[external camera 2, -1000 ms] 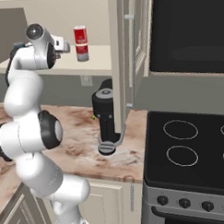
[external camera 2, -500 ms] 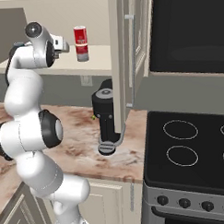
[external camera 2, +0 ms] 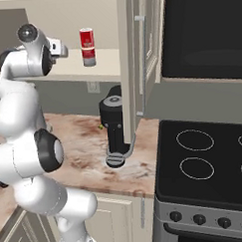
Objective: Stack two cans on top of the other two cans in the cabinet.
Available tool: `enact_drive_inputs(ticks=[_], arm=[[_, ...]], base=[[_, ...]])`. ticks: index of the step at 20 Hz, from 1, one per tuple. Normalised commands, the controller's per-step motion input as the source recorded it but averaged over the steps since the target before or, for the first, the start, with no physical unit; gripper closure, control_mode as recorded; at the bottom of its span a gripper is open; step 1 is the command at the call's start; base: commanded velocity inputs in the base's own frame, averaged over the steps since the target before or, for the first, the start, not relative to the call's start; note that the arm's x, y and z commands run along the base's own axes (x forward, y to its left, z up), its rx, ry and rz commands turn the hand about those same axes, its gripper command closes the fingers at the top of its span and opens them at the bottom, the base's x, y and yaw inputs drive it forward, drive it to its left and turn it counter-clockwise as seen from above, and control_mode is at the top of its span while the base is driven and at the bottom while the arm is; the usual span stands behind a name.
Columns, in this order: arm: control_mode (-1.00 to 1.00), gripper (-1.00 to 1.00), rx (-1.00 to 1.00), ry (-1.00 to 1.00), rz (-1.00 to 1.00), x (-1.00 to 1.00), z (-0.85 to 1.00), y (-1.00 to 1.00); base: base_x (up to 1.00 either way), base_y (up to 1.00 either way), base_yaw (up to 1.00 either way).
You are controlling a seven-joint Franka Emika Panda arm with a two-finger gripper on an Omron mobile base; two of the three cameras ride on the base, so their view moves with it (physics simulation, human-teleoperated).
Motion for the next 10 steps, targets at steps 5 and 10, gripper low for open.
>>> enact_drive_inputs(ticks=[5, 10], arm=[[-1.0, 1.0, 0.09, -0.01, 0.13, -0.39, 0.21, 0.23], [-1.0, 1.0, 0.03, -0.08, 0.14, -0.06, 0.22, 0.16]], base=[[0.0, 0.0, 0.0], [0.0, 0.0, 0.0]])
